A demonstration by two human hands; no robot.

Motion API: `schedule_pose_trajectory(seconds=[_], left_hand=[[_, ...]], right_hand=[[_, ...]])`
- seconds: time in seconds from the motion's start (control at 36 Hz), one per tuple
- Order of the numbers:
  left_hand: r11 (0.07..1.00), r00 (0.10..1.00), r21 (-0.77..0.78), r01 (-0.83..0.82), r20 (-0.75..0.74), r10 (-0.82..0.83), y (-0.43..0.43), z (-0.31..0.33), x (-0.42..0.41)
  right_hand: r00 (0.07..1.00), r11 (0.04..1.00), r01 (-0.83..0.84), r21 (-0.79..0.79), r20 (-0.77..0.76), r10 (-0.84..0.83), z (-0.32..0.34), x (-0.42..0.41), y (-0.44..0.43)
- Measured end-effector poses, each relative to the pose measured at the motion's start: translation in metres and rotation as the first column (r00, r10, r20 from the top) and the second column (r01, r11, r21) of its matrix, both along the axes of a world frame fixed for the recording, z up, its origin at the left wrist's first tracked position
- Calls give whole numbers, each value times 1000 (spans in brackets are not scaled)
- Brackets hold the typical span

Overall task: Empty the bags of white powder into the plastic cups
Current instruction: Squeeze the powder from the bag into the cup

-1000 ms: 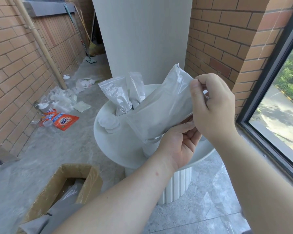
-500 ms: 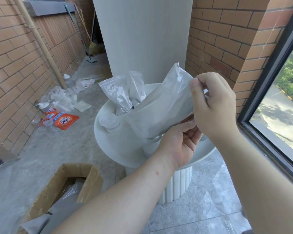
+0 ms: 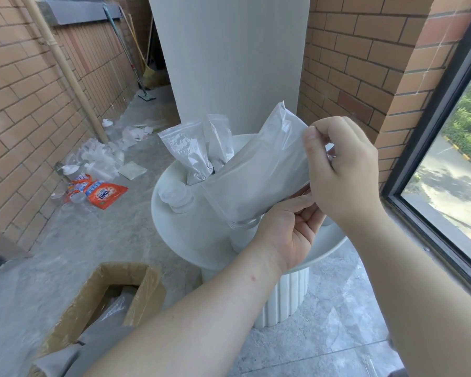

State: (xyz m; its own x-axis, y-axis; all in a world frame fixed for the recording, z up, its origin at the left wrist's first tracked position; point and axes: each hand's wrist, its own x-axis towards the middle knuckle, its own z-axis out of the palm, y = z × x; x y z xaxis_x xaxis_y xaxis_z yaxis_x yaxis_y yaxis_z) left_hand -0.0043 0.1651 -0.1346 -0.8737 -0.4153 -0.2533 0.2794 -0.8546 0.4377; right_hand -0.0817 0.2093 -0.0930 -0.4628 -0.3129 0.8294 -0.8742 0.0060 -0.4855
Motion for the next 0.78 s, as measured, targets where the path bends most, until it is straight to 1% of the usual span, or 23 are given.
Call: schedule_pose_trajectory(seconds=[0.33,0.42,0.5,0.58,0.64,0.78], left_hand=[[1000,1000,-21,-3,11,3,0,0,0],[1000,1000,-22,2,12,-2,0,0,0],[999,1000,-33,-1,20,2,0,1,0],[999,1000,-47,-5,22,6,1,2,0],[999,1000,-54,-4,26,5,1,2,0],[999,1000,-36,0,25,0,1,1,0]], right_hand=[[1000,1000,0,12,-7,1,1,1,0],[1000,1000,18,-23,-23,-19,1,1,0],[1000,1000,5,2,-10,-5,1,2,-1],[1000,1000,19,-21,-18,-19,0,2,-1],[1000,1000,0,1,-6,0,1,2,-1],[1000,1000,7,-1,-7,-7,2,1,0]])
